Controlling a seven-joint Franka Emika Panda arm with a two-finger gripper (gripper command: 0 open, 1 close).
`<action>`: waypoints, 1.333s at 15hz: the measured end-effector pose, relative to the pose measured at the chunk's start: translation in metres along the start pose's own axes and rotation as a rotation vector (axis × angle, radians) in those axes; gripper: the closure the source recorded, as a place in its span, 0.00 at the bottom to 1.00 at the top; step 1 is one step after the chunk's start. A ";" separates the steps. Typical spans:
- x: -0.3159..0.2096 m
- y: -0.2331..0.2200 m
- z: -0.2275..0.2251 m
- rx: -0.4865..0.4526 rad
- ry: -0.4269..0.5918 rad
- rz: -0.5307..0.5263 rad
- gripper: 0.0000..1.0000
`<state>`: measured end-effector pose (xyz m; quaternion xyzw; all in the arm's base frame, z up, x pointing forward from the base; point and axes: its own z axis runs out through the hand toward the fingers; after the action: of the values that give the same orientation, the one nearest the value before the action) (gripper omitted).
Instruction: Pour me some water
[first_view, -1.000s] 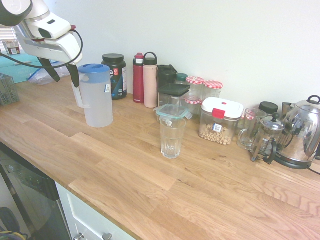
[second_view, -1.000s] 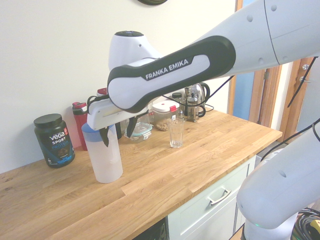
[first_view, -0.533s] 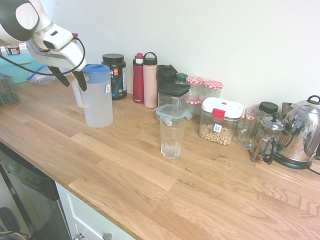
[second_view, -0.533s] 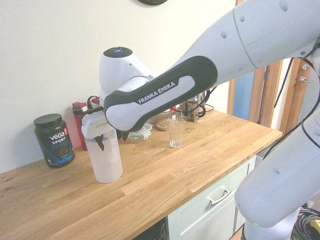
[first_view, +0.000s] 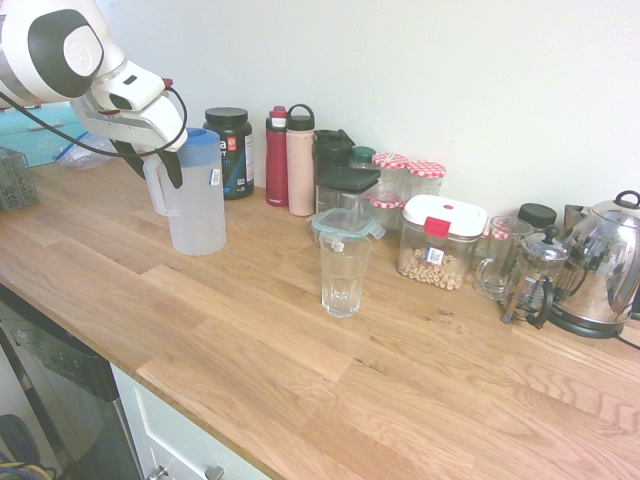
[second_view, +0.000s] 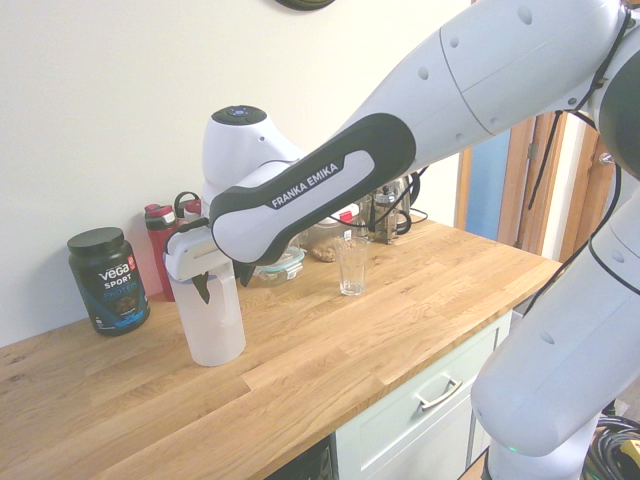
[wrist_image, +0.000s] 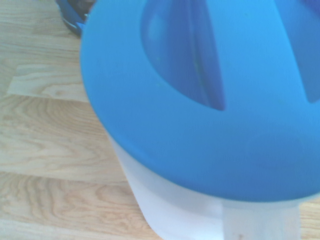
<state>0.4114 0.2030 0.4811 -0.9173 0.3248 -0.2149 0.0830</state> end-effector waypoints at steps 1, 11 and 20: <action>0.000 0.000 0.000 0.000 -0.001 -0.006 1.00; -0.005 -0.002 -0.001 0.000 -0.003 -0.031 1.00; -0.002 -0.006 -0.019 0.011 0.011 -0.034 1.00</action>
<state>0.4053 0.2089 0.4991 -0.9210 0.3083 -0.2233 0.0825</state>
